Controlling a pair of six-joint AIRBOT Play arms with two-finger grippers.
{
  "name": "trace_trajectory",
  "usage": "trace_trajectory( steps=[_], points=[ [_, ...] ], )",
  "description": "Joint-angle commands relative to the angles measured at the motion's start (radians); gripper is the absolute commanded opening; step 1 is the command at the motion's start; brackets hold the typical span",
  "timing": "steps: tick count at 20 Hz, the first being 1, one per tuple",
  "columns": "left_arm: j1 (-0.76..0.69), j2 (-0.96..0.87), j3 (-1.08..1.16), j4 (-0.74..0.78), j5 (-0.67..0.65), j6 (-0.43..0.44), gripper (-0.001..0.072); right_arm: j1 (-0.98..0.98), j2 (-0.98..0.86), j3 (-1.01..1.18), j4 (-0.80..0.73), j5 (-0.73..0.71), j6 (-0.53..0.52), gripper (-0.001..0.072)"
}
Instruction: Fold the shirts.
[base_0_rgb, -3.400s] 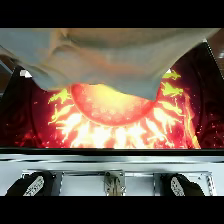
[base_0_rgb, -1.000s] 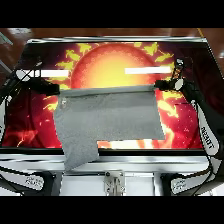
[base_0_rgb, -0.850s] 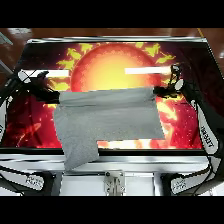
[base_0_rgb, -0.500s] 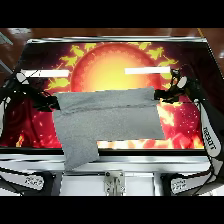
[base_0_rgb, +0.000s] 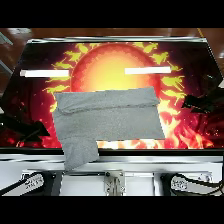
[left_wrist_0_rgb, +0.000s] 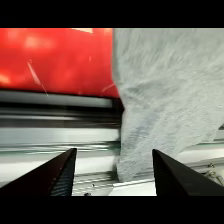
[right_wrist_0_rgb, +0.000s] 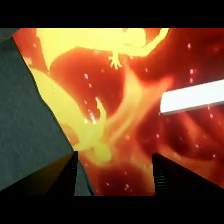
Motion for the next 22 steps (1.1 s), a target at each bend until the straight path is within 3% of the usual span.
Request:
trace_trajectory(
  steps=[1, 4, 12, 13, 14, 16, 17, 18, 19, 22],
  points=[
    [0.023, 0.065, -0.203, -0.078, 0.084, 0.034, 0.053, -0.039, 0.016, -0.044, 0.069, 0.025, -0.022, 0.0578],
    [-0.01, 0.065, -0.272, -0.19, 0.184, 0.048, 0.053, -0.018, 0.016, -0.067, 0.076, -0.009, -0.021, 0.0578],
    [-0.133, -0.037, -0.305, -0.197, 0.291, 0.048, 0.0529, -0.018, 0.015, -0.091, 0.088, -0.058, -0.013, 0.0578],
    [-0.153, -0.055, -0.304, -0.197, 0.31, 0.047, 0.0505, -0.018, 0.016, -0.091, 0.088, -0.058, -0.013, 0.0578],
    [-0.17, -0.068, -0.304, -0.197, 0.332, 0.043, 0.0421, -0.018, 0.016, -0.093, 0.088, -0.055, -0.014, 0.058],
    [-0.186, -0.074, -0.304, -0.209, 0.348, 0.047, 0.0196, -0.018, 0.015, -0.13, 0.1, -0.023, -0.036, 0.0665],
    [-0.183, -0.072, -0.304, -0.214, 0.342, 0.057, 0.0095, -0.018, 0.015, -0.166, 0.106, -0.002, -0.053, 0.0666],
    [-0.182, -0.069, -0.304, -0.219, 0.333, 0.071, 0.0086, -0.018, 0.015, -0.211, 0.126, 0.013, -0.08, 0.0665],
    [-0.182, -0.067, -0.304, -0.223, 0.317, 0.085, 0.0033, -0.018, 0.015, -0.262, 0.163, 0.021, -0.128, 0.0665],
    [-0.182, -0.034, -0.304, -0.226, 0.288, 0.101, 0.0033, -0.018, 0.008, -0.373, 0.186, 0.004, -0.171, 0.0664]
  ],
)
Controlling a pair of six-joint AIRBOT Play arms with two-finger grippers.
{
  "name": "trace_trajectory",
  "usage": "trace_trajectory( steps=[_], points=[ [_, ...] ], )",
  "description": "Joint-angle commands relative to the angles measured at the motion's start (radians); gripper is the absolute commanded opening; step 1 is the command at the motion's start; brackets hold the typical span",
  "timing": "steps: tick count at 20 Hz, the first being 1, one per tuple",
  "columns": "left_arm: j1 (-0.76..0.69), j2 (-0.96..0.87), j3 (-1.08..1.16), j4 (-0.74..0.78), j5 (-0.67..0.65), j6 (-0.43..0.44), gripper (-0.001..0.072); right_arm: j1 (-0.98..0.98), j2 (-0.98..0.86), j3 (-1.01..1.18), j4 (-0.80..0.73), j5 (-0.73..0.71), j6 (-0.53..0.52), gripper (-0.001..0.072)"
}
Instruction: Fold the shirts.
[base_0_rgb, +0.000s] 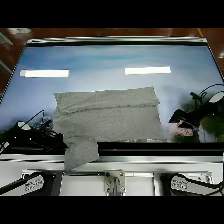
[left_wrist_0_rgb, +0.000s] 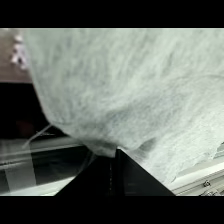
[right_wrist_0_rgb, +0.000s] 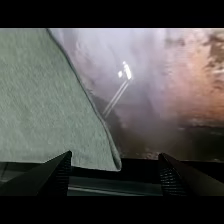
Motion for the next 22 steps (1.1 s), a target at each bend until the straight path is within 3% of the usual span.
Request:
trace_trajectory(
  steps=[1, 8, 11, 12, 14, 17, 22],
  points=[
    [-0.005, 0.042, 0.0, -0.008, -0.02, 0.019, 0.0033, 0.0, -0.018, -0.113, 0.036, -0.001, -0.052, 0.0664],
    [-0.004, 0.202, 0.0, -0.01, -0.028, 0.021, 0.0033, 0.011, -0.139, -0.144, 0.15, -0.013, -0.051, 0.0657],
    [-0.004, 0.24, 0.026, -0.014, -0.032, 0.023, 0.0033, 0.069, -0.16, -0.144, 0.15, -0.065, -0.012, 0.0474],
    [-0.003, 0.246, 0.047, -0.014, -0.032, 0.023, 0.0033, 0.095, -0.16, -0.144, 0.155, -0.076, -0.01, 0.0369],
    [-0.003, 0.247, 0.117, -0.011, -0.031, 0.029, 0.0033, 0.131, -0.16, -0.138, 0.183, -0.073, -0.031, 0.0064],
    [-0.003, 0.245, 0.267, -0.011, -0.032, 0.043, 0.0033, 0.162, -0.137, -0.039, 0.214, -0.075, -0.119, 0.0061],
    [-0.004, 0.106, 0.5, -0.013, 0.028, 0.072, 0.0032, 0.266, -0.162, 0.261, 0.114, -0.272, 0.011, 0.006]
  ],
)
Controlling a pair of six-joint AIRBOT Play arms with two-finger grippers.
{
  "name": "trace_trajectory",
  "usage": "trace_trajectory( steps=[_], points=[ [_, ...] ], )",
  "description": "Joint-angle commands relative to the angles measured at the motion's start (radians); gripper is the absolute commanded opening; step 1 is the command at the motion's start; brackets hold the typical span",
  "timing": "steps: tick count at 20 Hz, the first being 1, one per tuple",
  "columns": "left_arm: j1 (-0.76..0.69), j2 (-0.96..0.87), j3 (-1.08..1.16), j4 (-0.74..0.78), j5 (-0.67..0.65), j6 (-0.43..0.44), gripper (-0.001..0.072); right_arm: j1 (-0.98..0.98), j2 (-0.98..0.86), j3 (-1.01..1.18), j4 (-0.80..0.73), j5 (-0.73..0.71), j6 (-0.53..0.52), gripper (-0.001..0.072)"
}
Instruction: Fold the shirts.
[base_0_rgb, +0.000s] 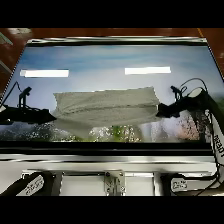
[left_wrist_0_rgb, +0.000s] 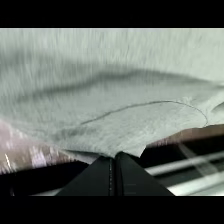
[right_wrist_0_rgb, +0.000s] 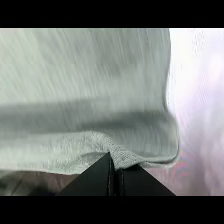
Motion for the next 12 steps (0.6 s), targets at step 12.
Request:
trace_trajectory(
  steps=[12],
  points=[
    [-0.026, -0.717, 0.591, -0.087, 0.054, -0.099, 0.0049, 0.127, -0.334, 0.46, -0.12, -0.209, 0.269, 0.0069]
  ],
)
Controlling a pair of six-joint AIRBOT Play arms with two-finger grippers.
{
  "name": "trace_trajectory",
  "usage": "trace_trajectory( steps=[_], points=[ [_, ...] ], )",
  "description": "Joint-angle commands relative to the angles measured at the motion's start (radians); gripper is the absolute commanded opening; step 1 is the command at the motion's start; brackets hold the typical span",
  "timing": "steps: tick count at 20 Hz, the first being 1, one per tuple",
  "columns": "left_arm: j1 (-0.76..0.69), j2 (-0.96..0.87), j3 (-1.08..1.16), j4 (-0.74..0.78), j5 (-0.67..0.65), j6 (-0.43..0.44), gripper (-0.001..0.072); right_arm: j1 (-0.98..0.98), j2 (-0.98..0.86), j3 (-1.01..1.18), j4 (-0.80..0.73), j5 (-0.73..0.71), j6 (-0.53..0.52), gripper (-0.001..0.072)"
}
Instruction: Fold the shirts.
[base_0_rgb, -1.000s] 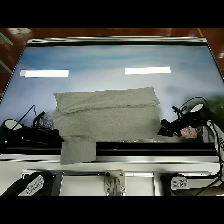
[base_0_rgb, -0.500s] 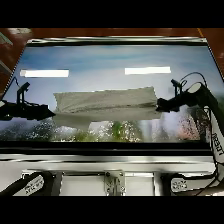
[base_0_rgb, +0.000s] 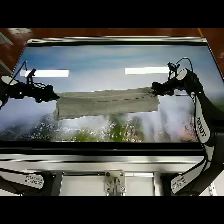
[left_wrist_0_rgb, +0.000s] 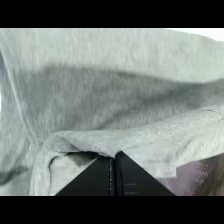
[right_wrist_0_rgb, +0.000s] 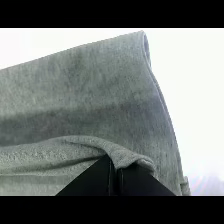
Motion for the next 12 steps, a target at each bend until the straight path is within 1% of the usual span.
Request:
trace_trajectory(
  steps=[1, 2, 3, 4, 5, 6, 7, 8, 9, 11, 12],
  points=[
    [-0.018, -0.124, 0.066, -0.02, -0.027, -0.04, 0.0175, 0.004, -0.055, 0.022, 0.009, -0.013, 0.045, 0.019],
    [-0.019, -0.132, 0.066, -0.019, -0.055, -0.037, 0.045, 0.003, -0.051, 0.022, 0.012, -0.02, 0.028, 0.0456],
    [-0.013, -0.131, 0.066, -0.015, -0.08, -0.035, 0.062, -0.001, -0.039, 0.022, 0.013, -0.013, -0.003, 0.062],
    [0.0, -0.129, 0.068, -0.016, -0.117, -0.021, 0.0616, -0.008, -0.018, 0.022, 0.011, 0.002, -0.043, 0.0624],
    [0.018, -0.125, 0.074, -0.016, -0.162, -0.012, 0.0611, -0.022, 0.01, 0.022, -0.008, 0.012, -0.062, 0.0624],
    [0.037, -0.121, 0.079, -0.017, -0.198, -0.014, 0.0606, -0.039, 0.032, 0.022, -0.042, 0.018, -0.058, 0.0624],
    [0.051, -0.113, 0.08, -0.021, -0.222, -0.014, 0.0604, -0.067, 0.042, 0.022, -0.082, 0.024, -0.005, 0.0624],
    [0.061, -0.103, 0.08, -0.024, -0.24, -0.014, 0.0598, -0.1, 0.036, 0.022, -0.061, 0.042, 0.058, 0.0624],
    [0.064, -0.09, 0.08, -0.025, -0.249, -0.014, 0.0597, -0.134, 0.018, 0.022, 0.031, 0.076, 0.057, 0.0625],
    [0.061, -0.065, 0.08, -0.032, -0.252, -0.014, 0.059, -0.174, -0.04, 0.022, 0.223, 0.142, -0.008, 0.0636],
    [0.06, -0.053, 0.08, -0.043, -0.253, -0.014, 0.059, -0.174, -0.068, 0.022, 0.277, 0.159, -0.033, 0.0666]
  ],
)
